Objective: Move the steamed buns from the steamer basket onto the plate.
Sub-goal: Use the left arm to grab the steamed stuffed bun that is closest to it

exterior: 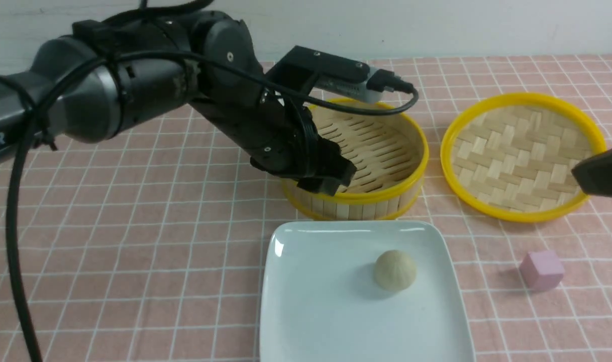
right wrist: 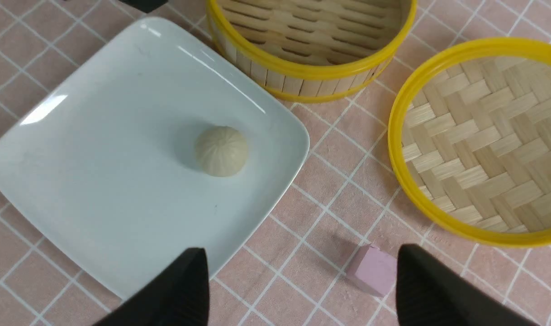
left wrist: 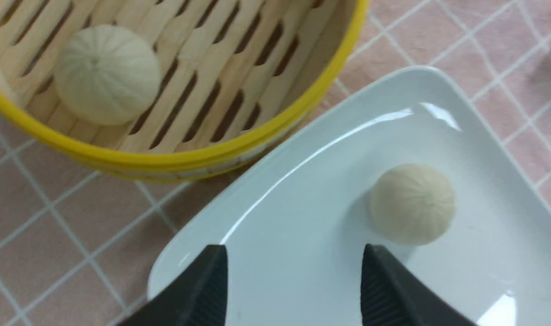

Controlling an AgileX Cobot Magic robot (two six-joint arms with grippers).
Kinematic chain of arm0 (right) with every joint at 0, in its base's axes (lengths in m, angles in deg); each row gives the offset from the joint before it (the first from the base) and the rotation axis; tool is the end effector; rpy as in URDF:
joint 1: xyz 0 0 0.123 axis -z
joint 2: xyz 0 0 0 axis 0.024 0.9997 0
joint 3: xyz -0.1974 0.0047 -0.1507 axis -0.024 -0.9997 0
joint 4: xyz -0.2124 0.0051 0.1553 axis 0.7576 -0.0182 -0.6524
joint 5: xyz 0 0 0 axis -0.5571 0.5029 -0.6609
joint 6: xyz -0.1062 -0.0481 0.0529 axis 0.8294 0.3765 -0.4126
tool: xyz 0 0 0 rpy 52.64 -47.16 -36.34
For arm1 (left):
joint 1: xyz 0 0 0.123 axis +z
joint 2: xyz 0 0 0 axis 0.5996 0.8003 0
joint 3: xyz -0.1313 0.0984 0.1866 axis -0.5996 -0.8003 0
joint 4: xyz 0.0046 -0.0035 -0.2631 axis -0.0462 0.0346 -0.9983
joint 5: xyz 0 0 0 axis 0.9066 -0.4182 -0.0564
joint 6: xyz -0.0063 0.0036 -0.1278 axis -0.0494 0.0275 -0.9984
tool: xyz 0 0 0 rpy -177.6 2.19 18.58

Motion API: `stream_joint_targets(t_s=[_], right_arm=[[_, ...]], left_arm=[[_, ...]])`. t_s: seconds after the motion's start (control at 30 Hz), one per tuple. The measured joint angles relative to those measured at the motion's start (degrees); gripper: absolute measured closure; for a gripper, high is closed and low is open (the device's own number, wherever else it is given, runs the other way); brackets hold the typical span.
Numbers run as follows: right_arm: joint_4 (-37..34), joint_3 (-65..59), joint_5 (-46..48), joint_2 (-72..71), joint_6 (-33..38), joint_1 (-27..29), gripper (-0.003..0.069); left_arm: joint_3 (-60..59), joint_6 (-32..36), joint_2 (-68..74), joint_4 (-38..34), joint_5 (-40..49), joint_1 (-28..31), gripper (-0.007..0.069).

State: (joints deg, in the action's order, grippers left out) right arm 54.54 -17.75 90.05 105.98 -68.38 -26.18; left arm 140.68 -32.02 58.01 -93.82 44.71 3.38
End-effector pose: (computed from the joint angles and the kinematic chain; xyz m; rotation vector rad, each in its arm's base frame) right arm 0.2153 0.1130 0.3510 -0.7958 2.2682 0.2213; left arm 0.3262 -0.2449 0.2318 0.8751 2.3894 -0.4540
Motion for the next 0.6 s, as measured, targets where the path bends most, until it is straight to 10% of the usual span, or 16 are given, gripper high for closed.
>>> stream_joint_targets(t_s=[0.6], right_arm=[[0.0,-0.5,-0.8,-1.9,0.2,0.0,0.012]], left_arm=[[9.8,9.0,6.1,0.6,-8.9,5.2,0.0203]])
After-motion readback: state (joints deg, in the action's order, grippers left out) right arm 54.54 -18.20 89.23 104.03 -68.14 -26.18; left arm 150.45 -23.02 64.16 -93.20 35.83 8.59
